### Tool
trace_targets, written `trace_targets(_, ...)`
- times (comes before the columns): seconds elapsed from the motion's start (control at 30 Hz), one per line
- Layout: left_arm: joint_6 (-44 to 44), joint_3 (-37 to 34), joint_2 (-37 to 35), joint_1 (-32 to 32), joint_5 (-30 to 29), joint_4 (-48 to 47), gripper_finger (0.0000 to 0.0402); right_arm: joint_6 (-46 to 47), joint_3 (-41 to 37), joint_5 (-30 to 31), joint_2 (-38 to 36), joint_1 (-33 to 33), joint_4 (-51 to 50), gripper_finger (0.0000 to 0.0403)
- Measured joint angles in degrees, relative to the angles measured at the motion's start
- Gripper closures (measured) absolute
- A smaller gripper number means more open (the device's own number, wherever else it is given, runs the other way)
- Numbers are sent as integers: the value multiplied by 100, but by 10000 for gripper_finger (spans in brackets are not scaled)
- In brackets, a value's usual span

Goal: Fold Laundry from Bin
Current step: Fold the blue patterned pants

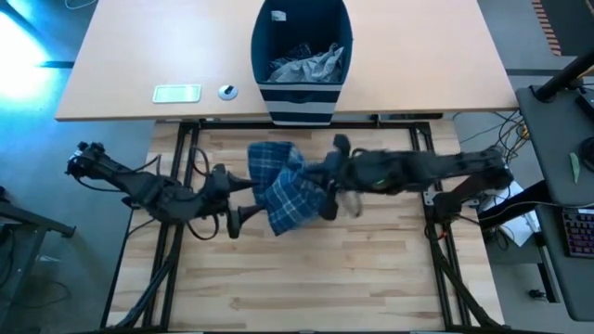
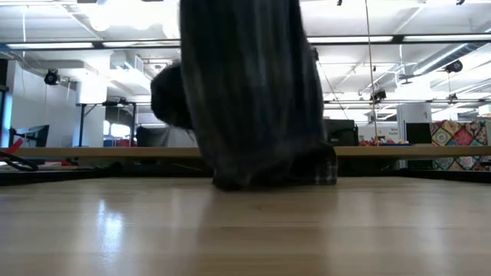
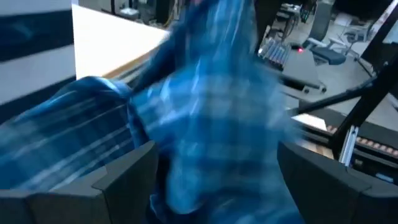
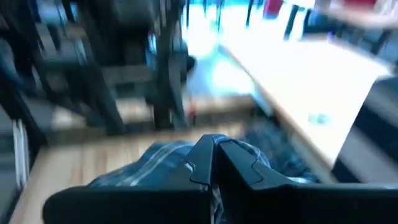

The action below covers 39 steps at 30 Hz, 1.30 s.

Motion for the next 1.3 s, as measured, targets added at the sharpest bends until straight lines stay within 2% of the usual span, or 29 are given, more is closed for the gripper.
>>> trace_targets(0.17,232,0,10,8,-1,276,90,-620,53,-20,-347,55,1113,394)
trace_targets(0.3,304,0,-123,24,-1,287,90,-1093,53,149,-540,-4,1572,394)
trace_targets(0.37,380,0,-233,31,-8,293,90,-1340,53,672,-568,-63,1707,394)
trace_targets(0.43,478,0,-342,45,-99,290,90,-1603,53,1518,-575,-161,1604,394)
trace_targets(0.5,581,0,-421,77,-161,276,90,-1613,45,2346,-549,-318,1138,394)
trace_targets(0.53,594,0,-442,98,-182,232,90,-1376,31,2547,-546,-408,697,394)
trace_targets(0.6,539,0,-449,150,-197,81,90,-411,-5,2332,-507,-571,-536,394)
trace_targets(0.7,198,0,-387,184,-197,-261,90,1367,-132,1369,-357,-626,-2675,394)
trace_targets(0.83,-319,0,-134,219,-185,-820,90,3168,-697,264,-163,-174,-4914,394)
trace_targets(0.97,-628,-33,217,411,92,-1099,90,4092,-1424,-1929,-132,797,-5402,394)
trace_targets(1.03,-659,-33,406,610,389,-1054,90,4636,-1534,-2443,-120,1388,-5336,394)
trace_targets(1.13,-542,-33,683,988,844,-824,90,5320,-1366,-2320,-209,2046,-5084,394)
trace_targets(1.23,-182,-33,908,1324,1296,-289,90,5369,-852,-1343,-328,2369,-4382,394)
trace_targets(1.3,44,12,1015,1464,1605,48,90,4831,-481,-574,-431,2408,-3765,394)
